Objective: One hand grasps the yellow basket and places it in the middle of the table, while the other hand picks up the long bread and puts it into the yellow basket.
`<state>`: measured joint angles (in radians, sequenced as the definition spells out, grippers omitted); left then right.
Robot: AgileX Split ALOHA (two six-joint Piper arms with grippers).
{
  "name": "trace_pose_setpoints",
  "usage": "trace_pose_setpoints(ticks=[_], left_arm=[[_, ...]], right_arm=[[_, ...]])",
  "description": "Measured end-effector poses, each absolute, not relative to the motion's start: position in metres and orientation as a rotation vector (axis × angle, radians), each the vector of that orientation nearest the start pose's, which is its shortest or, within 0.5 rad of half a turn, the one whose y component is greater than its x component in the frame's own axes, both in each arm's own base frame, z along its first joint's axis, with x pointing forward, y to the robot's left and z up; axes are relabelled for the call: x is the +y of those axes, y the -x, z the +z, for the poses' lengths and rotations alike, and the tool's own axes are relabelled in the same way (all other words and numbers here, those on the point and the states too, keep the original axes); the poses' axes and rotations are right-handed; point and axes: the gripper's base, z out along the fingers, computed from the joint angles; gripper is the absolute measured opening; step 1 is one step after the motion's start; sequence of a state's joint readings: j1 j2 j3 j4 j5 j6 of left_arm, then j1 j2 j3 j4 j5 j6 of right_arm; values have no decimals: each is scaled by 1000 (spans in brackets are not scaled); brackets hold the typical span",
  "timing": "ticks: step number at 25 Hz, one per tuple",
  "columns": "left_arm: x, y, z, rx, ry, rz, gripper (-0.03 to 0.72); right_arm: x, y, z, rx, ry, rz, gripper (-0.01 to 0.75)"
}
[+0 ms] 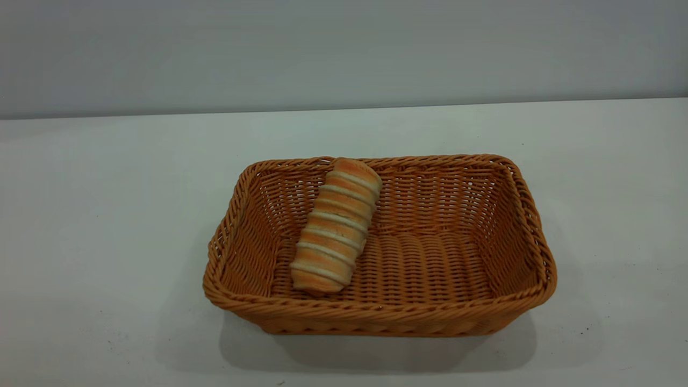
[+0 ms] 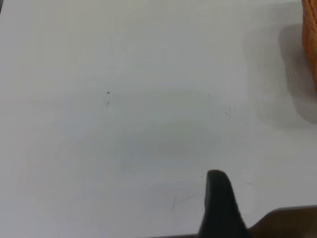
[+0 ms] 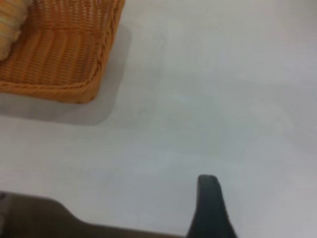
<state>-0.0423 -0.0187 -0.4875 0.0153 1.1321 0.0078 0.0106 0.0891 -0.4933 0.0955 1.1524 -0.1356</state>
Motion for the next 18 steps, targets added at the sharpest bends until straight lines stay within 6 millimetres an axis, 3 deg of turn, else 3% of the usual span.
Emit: trace_pose_setpoints(ticks=[18], left_arm=[[2,10,268,2111,-51,-2,545]], right_arm=[[8,-4,269,2218,200,67,524]])
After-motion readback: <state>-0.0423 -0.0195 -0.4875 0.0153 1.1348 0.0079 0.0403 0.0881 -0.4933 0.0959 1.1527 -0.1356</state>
